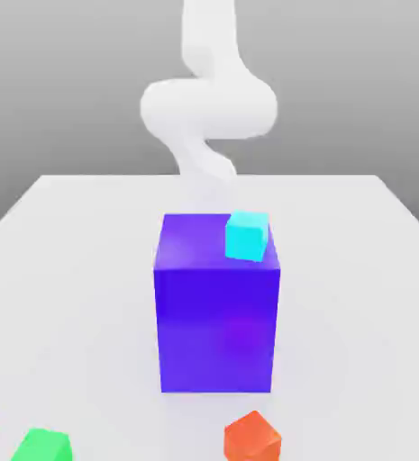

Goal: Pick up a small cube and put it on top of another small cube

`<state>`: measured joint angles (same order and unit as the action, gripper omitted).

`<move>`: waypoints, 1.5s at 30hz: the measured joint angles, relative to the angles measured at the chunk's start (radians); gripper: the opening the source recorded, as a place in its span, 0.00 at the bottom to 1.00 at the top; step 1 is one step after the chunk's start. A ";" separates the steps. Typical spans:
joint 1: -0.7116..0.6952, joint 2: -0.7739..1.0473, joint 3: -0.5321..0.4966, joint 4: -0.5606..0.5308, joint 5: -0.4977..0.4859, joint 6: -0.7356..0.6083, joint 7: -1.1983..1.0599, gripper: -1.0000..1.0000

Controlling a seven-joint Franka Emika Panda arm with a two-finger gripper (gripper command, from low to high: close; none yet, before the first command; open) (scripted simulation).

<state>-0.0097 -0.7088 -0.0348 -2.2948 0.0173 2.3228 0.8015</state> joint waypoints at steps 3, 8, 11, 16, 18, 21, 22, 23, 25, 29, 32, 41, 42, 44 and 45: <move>-0.013 0.114 -0.043 0.007 0.024 0.028 0.000 0.50; -0.037 0.295 -0.113 0.017 0.068 0.074 -0.003 0.50; -0.053 0.404 -0.153 0.023 0.097 0.101 -0.009 0.50; -0.087 0.586 -0.213 0.034 0.152 0.146 -0.020 0.50; -0.115 0.659 -0.230 0.038 0.174 0.163 -0.025 0.50; -0.160 0.768 -0.246 0.045 0.204 0.190 -0.030 0.50; -0.170 0.804 -0.251 0.047 0.213 0.199 -0.031 0.50; -0.180 0.840 -0.256 0.049 0.220 0.209 -0.031 0.50; -0.201 0.911 -0.267 0.053 0.233 0.227 -0.029 0.50; -0.247 1.052 -0.294 0.060 0.251 0.266 -0.021 0.50; -0.283 1.159 -0.288 0.074 0.280 0.315 -0.031 0.50; -0.332 1.280 -0.232 0.104 0.342 0.401 -0.074 0.00; -0.328 1.270 -0.237 0.101 0.336 0.394 -0.071 0.00; -0.307 1.217 -0.265 0.087 0.306 0.354 -0.049 0.00; -0.295 1.183 -0.281 0.078 0.288 0.330 -0.036 0.00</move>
<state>-0.3044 0.4744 -0.3155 -2.2165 0.3051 2.6523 0.7660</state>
